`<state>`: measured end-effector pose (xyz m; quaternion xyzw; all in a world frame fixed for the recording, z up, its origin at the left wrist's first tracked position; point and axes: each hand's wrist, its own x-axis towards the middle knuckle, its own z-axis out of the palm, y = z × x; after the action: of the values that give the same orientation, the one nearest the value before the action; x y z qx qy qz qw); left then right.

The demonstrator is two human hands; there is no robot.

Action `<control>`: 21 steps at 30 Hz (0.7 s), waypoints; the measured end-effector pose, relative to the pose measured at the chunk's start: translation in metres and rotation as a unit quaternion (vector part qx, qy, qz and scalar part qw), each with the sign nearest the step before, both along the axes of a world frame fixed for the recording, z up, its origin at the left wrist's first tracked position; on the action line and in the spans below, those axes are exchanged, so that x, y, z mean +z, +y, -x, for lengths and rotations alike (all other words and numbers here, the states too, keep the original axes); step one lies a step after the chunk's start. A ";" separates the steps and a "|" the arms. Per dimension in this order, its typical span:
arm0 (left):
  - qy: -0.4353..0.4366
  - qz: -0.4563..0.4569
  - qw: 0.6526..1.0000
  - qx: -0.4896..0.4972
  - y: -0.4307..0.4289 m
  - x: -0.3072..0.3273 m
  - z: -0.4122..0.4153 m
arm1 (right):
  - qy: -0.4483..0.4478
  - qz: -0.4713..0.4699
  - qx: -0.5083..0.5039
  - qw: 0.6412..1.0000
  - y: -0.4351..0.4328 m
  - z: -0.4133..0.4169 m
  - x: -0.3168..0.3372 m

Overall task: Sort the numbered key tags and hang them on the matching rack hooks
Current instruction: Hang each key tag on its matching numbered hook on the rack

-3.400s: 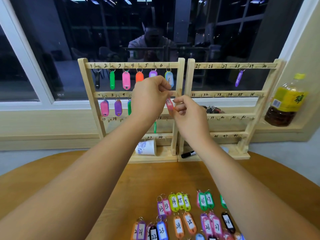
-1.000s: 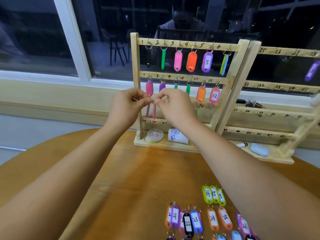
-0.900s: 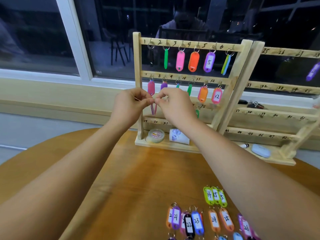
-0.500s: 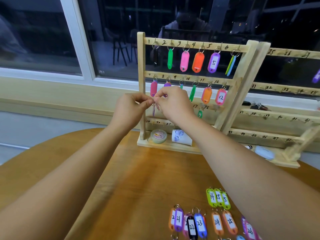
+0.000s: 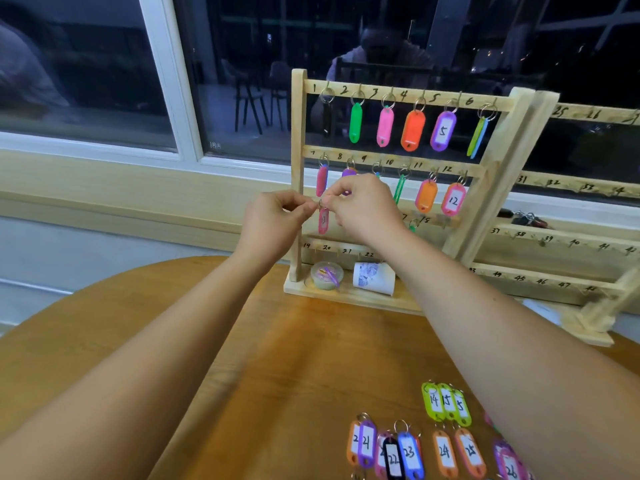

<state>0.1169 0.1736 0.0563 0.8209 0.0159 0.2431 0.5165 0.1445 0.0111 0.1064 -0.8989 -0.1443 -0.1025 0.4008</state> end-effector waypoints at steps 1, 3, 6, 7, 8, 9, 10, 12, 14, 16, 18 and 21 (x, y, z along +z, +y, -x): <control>0.002 0.004 1.000 0.000 0.000 -0.003 0.001 | 0.002 0.001 0.001 1.000 0.000 0.000 0.000; 0.011 0.007 1.000 0.002 0.002 -0.011 0.004 | 0.009 0.014 0.007 1.000 0.002 0.000 0.001; 0.037 0.006 0.999 0.002 0.000 -0.024 0.011 | 0.001 0.046 0.011 0.999 0.005 0.002 -0.001; 0.047 0.005 0.999 0.001 -0.001 -0.028 0.013 | -0.005 0.057 0.008 0.998 0.006 0.003 -0.001; 0.057 0.000 0.998 -0.001 -0.003 -0.033 0.016 | -0.008 0.063 0.006 0.998 0.006 0.003 -0.001; 0.066 -0.006 0.998 -0.004 -0.004 -0.038 0.019 | -0.009 0.063 0.005 0.998 0.007 0.003 0.000; 0.073 -0.013 0.997 -0.007 -0.006 -0.044 0.022 | -0.008 0.053 0.005 0.999 0.006 0.003 0.001; 0.084 -0.034 0.996 -0.016 -0.010 -0.056 0.027 | -0.002 0.017 0.011 1.000 0.005 0.001 0.001; 0.098 -0.079 0.991 -0.033 -0.015 -0.070 0.030 | 0.019 0.003 0.017 1.000 0.005 0.001 0.000; 0.126 -0.139 0.980 -0.062 -0.020 -0.083 0.033 | 0.043 -0.016 0.022 0.999 0.005 0.000 -0.002; 0.129 -0.186 0.969 -0.102 -0.025 -0.093 0.036 | 0.050 -0.035 0.023 0.998 0.004 -0.001 -0.002; 0.108 -0.246 0.948 -0.170 -0.024 -0.105 0.037 | 0.021 0.005 0.021 1.000 0.005 0.000 0.002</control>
<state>0.0794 0.1493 -0.0485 0.9342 -0.1286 0.0579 0.3277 0.1445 0.0156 0.1084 -0.8994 -0.1554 -0.0742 0.4017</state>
